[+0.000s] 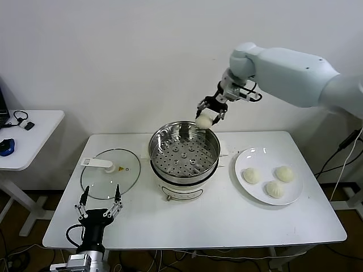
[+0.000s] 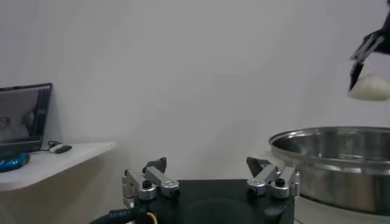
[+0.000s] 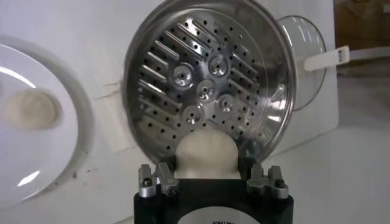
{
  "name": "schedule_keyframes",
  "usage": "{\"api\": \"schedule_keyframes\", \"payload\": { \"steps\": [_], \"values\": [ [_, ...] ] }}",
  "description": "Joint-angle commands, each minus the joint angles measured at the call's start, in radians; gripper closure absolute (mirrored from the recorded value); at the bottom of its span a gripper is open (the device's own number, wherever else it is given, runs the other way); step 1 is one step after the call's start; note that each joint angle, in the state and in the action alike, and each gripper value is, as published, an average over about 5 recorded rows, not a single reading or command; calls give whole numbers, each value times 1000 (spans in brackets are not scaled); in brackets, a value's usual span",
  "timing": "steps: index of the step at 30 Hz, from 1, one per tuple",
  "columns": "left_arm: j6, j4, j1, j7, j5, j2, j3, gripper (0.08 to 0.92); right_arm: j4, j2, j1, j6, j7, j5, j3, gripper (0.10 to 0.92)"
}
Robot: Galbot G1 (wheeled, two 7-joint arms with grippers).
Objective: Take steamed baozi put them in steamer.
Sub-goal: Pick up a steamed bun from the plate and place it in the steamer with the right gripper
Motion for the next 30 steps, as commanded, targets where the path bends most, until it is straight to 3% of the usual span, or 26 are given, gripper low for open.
{"api": "schedule_keyframes", "payload": {
  "steps": [1,19,30],
  "values": [
    [3,-3,-6,1,-16,2,-17,177,-130,156,-84,48,10,-15,-15,364],
    [2,7,-13,0,-29,2,-34,177,-324,242,-229,48,-38,-58,39,364],
    [1,8,-15,0,-32,1,-35,177,-464,279,-285,48,-61,-183,167,364]
  ]
}}
